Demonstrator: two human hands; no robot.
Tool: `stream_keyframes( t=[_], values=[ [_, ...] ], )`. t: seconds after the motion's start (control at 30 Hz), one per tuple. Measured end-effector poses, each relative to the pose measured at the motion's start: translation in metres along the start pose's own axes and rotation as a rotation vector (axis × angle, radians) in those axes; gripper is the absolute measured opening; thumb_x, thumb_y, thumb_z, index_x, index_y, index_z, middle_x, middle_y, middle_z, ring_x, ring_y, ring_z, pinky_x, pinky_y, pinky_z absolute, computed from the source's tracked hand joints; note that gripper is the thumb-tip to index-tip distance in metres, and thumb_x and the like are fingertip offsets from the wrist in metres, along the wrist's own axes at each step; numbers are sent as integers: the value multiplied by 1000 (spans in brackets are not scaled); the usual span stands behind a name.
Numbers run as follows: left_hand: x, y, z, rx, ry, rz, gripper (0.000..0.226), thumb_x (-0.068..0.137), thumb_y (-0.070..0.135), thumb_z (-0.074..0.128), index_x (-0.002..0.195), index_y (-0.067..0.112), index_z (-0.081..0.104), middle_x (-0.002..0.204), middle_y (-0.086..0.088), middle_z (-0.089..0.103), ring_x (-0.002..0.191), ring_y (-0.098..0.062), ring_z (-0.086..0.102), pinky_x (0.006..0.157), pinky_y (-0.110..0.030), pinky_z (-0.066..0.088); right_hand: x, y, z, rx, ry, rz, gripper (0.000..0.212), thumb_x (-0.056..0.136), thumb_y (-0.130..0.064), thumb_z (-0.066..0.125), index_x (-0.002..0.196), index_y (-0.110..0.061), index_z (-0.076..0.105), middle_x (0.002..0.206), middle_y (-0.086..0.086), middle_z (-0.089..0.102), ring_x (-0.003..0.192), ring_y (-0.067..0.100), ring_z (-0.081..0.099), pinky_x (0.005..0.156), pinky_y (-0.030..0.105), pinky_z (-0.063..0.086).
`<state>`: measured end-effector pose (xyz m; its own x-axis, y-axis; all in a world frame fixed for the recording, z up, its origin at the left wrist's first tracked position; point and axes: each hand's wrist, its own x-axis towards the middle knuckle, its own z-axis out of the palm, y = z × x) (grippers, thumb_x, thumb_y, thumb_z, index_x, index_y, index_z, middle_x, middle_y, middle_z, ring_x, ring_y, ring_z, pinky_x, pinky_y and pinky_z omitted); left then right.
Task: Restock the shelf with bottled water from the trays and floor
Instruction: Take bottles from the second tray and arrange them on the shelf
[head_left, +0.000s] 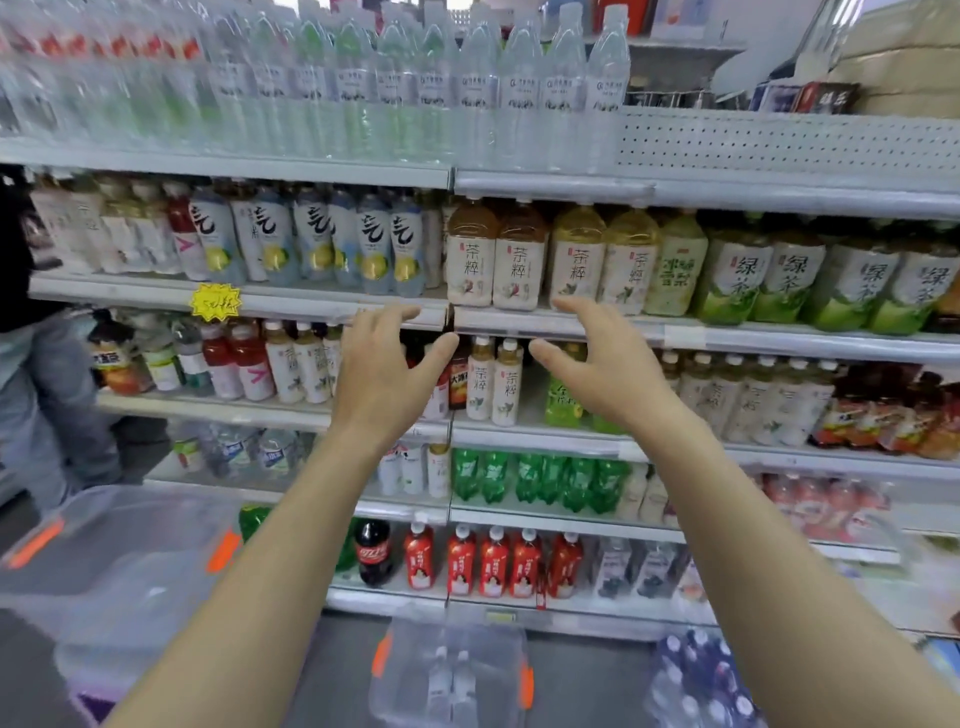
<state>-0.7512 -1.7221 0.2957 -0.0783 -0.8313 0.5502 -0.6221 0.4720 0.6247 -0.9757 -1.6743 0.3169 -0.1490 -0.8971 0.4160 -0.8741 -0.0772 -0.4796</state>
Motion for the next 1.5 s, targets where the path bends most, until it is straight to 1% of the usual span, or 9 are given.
stream_keyframes(
  t=[0.1,0.3,0.37,0.57,0.7,0.8,1.0,1.3,1.5],
  values=[
    [6,-28,6,-5,-4,0,53,93,48,61,136,17,55,136,1,51,119,-4,38,95,-17,24,5,-2,31,7,-18,21,64,96,-55,58,152,-29,39,153,-3,45,142,18,40,108,36,39],
    [31,-93,30,26,-99,-28,55,91,49,63,133,14,57,135,-3,52,131,-22,42,106,-28,31,33,-4,95,-56,-83,87,66,96,-54,59,153,-28,37,152,1,46,140,19,41,106,37,41],
    [40,-115,42,33,-138,-37,56,91,50,62,134,15,56,137,-3,50,131,-22,42,107,-33,33,42,-1,117,-74,-105,125,67,96,-55,59,153,-30,37,150,3,46,137,22,43,103,37,42],
    [51,-163,88,23,-292,-118,56,92,50,62,139,21,52,143,1,43,136,-19,33,106,-29,28,57,21,175,-98,-198,233,66,96,-53,59,154,-32,35,154,2,42,141,22,39,108,39,40],
    [43,-194,126,56,-408,-163,53,91,48,63,136,20,53,140,-3,46,133,-23,37,101,-26,28,59,47,213,-117,-269,295,65,95,-52,61,153,-31,38,151,3,44,138,24,42,101,38,41],
    [30,-221,160,82,-464,-228,55,91,45,65,136,17,54,140,-7,48,132,-28,39,106,-35,33,56,75,247,-108,-337,320,65,95,-49,63,152,-29,39,146,6,48,135,27,44,98,36,40],
    [-22,-291,240,152,-574,-352,53,87,49,63,126,13,61,125,-9,56,118,-31,48,102,-39,39,32,146,343,-77,-539,371,66,94,-45,66,151,-25,42,144,9,50,132,32,47,103,39,41],
    [-148,-459,383,229,-787,-615,54,92,42,65,137,14,54,140,-10,46,132,-30,38,109,-39,34,-53,283,556,-108,-963,457,65,98,-51,56,154,-24,35,154,7,41,143,27,38,114,41,37],
    [-248,-581,488,267,-947,-751,63,91,49,64,142,15,48,138,-14,49,131,-32,42,109,-38,33,-130,377,708,-80,-1143,580,66,98,-47,59,152,-16,37,150,12,47,136,31,47,105,38,41]
  ],
)
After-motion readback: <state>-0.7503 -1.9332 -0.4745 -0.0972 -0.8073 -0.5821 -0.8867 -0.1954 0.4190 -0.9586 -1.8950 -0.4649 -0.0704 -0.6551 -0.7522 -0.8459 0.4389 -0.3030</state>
